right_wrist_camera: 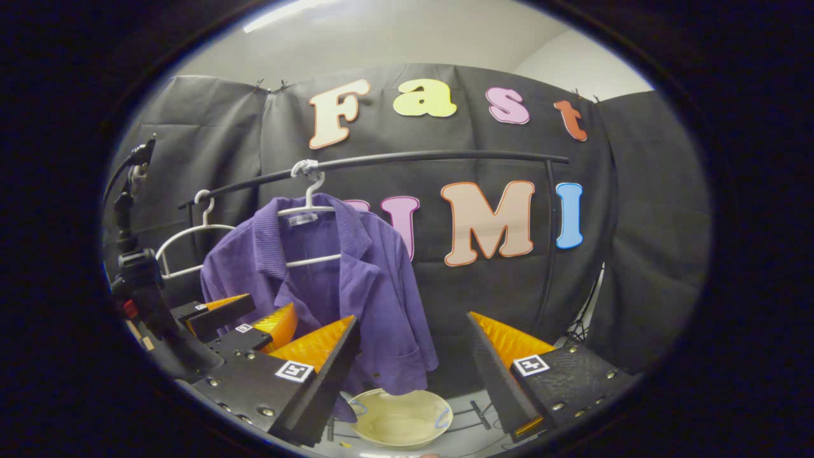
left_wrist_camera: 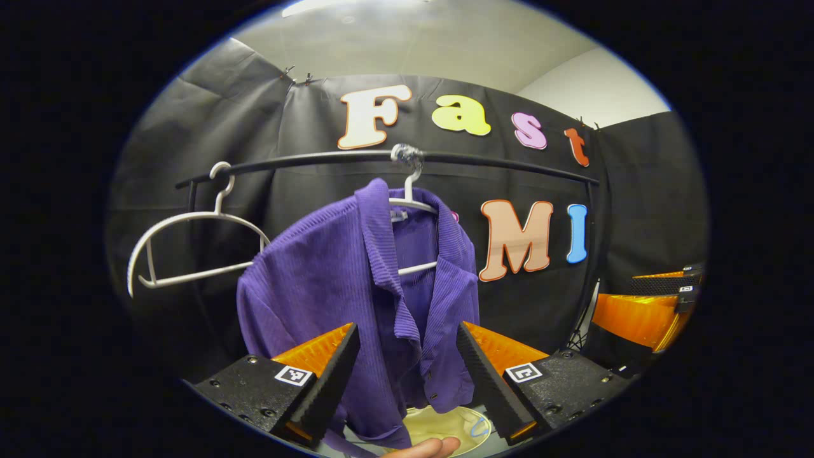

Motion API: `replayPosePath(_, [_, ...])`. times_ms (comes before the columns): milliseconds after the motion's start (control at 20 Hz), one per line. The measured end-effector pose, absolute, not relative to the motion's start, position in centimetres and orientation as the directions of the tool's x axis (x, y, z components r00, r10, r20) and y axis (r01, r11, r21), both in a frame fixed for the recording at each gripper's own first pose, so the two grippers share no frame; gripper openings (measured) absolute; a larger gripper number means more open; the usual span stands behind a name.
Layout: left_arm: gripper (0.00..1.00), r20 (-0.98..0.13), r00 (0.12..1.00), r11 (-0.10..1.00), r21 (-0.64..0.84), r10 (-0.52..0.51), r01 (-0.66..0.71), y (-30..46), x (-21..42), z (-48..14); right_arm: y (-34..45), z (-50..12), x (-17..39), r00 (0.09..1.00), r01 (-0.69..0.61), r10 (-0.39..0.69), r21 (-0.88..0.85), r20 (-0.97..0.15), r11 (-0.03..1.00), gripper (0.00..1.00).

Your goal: Grasp the clothes on the hanger with both hands and then place them into the laundry hamper below.

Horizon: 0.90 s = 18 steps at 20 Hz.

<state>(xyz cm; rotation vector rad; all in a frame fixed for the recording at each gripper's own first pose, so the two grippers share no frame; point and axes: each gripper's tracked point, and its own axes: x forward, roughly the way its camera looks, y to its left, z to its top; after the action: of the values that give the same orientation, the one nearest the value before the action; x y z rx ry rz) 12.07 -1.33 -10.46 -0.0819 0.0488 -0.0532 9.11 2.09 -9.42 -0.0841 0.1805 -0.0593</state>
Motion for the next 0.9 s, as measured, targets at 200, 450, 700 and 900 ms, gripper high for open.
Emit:
replayPosePath(200, [0.94, -0.121, 0.993, 0.999, -0.05, -0.011, 0.005, -2.7, 14.6, -13.5, 2.1, -11.4, 12.3, 0.974, -0.019, -0.002, -0.093, -0.225, 0.996, 0.98])
replayPosePath(450, [0.93, -0.107, 0.989, 0.994, 0.038, 0.102, -0.098, -2.2, 16.6, -14.3, 4.4, -14.1, 18.1, 0.944, -0.205, 0.19, -0.029, -0.27, 0.978, 0.98])
replayPosePath(700, [0.88, -0.098, 0.967, 0.97, 0.09, 0.234, -0.226, -0.7, 17.6, -13.4, 7.5, -15.5, 23.0, 0.873, -0.402, 0.403, 0.063, -0.273, 0.913, 0.98])
replayPosePath(900, [0.73, -0.032, 0.933, 0.928, 0.121, 0.357, -0.351, 1.7, 17.6, -11.5, 9.8, -15.7, 24.9, 0.802, -0.528, 0.535, 0.103, -0.266, 0.843, 0.98])
